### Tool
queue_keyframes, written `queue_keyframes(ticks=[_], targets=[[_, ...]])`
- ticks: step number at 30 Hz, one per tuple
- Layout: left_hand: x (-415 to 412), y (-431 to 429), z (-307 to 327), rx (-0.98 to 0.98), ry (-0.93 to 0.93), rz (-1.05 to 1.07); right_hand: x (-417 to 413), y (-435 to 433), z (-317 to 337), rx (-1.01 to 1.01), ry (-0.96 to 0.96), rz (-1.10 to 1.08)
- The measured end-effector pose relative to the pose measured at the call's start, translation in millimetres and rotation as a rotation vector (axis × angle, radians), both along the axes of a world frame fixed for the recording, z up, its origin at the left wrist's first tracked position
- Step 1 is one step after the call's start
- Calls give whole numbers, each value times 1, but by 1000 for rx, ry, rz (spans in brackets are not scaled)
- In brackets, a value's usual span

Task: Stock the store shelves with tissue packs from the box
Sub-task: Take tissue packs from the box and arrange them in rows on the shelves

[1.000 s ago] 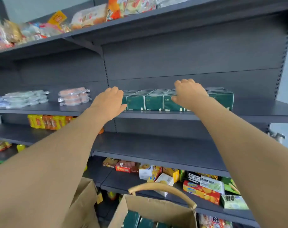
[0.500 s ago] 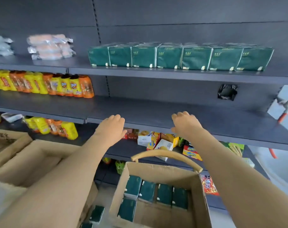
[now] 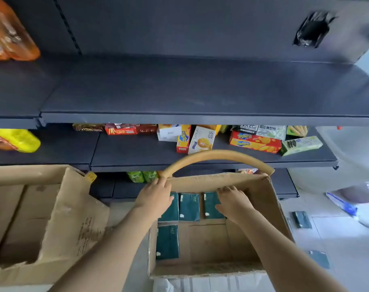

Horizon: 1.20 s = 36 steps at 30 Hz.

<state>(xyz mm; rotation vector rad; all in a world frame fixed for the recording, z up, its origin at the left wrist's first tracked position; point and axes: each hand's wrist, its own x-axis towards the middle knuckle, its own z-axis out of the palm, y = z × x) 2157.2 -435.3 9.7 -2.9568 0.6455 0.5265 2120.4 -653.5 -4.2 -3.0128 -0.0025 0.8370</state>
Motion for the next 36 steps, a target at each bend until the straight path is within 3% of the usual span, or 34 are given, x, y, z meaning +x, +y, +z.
queue_keyframes(ticks=[7, 16, 22, 27, 32, 36], targets=[[-13, -14, -115, 72, 206, 25, -22, -11, -113, 49, 215, -109], [28, -29, -219, 175, 194, 82, -22, -40, -206, 131, 213, -333], [31, -37, -232, 164, 147, 236, -27, -41, -224, 267, 169, -558], [26, -41, -229, 308, 201, 196, -30, -41, -225, 369, 96, -706], [19, -43, -225, 279, 171, 229, -33, -39, -223, 493, 77, -968], [27, -53, -214, 202, 262, 346, -24, -31, -233, 550, 66, -1270]])
